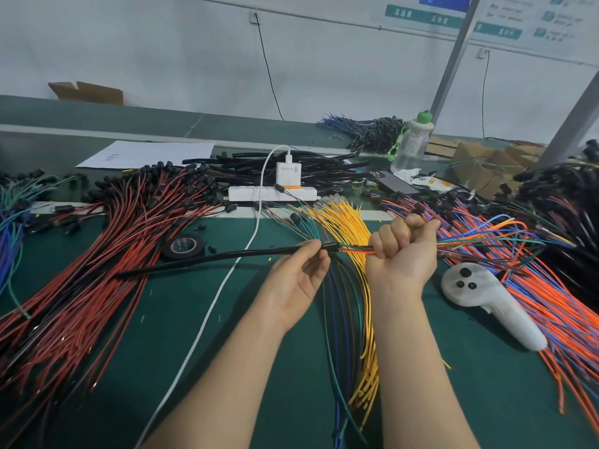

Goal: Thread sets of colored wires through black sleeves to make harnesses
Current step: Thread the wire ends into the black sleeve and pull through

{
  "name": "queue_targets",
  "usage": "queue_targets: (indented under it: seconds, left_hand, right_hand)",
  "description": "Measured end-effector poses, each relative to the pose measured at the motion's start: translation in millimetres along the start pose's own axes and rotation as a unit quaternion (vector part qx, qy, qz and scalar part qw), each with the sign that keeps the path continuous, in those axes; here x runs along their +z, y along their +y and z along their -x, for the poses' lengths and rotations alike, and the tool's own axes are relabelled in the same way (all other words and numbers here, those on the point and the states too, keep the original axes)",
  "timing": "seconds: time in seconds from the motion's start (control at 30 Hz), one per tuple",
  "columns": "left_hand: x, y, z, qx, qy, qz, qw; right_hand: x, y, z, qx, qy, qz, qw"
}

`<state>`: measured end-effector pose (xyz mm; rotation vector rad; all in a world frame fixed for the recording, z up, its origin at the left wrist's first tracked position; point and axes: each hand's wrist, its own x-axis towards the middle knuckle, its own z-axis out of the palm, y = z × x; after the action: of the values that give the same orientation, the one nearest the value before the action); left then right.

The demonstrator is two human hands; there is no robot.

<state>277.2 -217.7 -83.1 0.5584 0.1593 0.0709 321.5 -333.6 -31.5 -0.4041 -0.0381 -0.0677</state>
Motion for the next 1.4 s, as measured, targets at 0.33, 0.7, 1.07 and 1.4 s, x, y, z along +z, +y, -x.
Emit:
queue_targets:
  seconds: [0.33,0.7,1.07,1.4]
  left_hand:
    - [1.5,-0.6,0.3,0.007,-0.009,0.001,1.000]
    - [3.5,-3.9,4.4,-0.019,-0.032,-0.071,0.997]
    - [3.6,-3.1,2.7,-0.010,-0.021,0.005,1.000]
    - [2.3,-3.7,0.5,0.006,-0.020,0.019,1.000]
  right_hand:
    - [1.3,-0.6,2.0,-0.008,0.006,0.013,1.000]
    - [0.1,-2.3,-0.4,-0.012,0.006,0.009,1.000]
    - [2.3,-3.7,2.9,-0.017,-0.005,-0.001,1.000]
    - [5.6,-4.9,4.7,-0.020,-0.018,0.016,1.000]
